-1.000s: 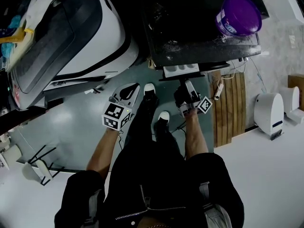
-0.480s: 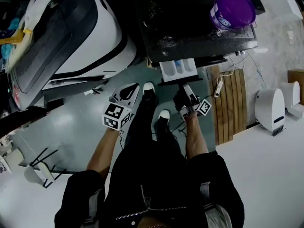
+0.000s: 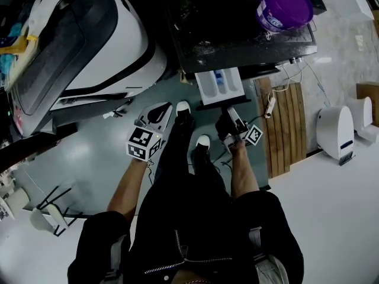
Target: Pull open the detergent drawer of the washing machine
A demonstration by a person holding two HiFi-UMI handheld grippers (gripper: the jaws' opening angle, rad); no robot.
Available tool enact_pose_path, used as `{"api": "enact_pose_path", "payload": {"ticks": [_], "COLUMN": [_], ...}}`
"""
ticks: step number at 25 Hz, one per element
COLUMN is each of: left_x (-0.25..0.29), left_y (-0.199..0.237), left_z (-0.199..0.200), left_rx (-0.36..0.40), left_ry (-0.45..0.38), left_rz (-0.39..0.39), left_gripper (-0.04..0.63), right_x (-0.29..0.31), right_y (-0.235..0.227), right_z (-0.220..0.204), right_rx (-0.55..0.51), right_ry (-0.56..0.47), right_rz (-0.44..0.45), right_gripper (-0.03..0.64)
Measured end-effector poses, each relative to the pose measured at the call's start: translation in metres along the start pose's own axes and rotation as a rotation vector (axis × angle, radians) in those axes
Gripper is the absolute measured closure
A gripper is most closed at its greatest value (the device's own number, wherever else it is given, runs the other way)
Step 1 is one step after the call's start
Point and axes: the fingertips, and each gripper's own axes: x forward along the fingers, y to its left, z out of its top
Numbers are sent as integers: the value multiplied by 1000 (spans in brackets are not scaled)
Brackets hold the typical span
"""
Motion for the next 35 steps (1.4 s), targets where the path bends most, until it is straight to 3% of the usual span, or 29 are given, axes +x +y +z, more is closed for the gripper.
{"api": "enact_pose_path", "payload": {"ticks": [10,12,13,14,19,22,27,35], "left_x": [-5,-7,-8,-9,-12,-12,-14,-27], "left_y": [-8,-9,-9,-10,-12,-19,-30,-53], "left_z": [-6,-6,-7,-7,-8,-6,-1,4], "left_rx": [-4,-6,-8,-9,-13,-9,-3,7], "left_ry": [-4,-5,-6,-8,-12,-24,-43,-82], "left_rz": [-4,-1,1,1,6,4,11,31], "left_gripper": [574,574,574,574,574,574,574,574], "right_x": [-19,-25,-28,-31,-35,-37,-34,-26], "right_y": [1,0,0,1,-8,-6,2,54], "right_z": [-6,-7,-6,-4,-3,-2,-18,-31], "right_rx": [-5,-9,-13,-19,-75,-137,-251,-499], "right_ry": [32,32,26,17,62,86,210,329], "right_rz": [-32,-47,-50,-55,-166,-215,-310,-317], "right_gripper": [423,463,541,565,592,609,611,611]}}
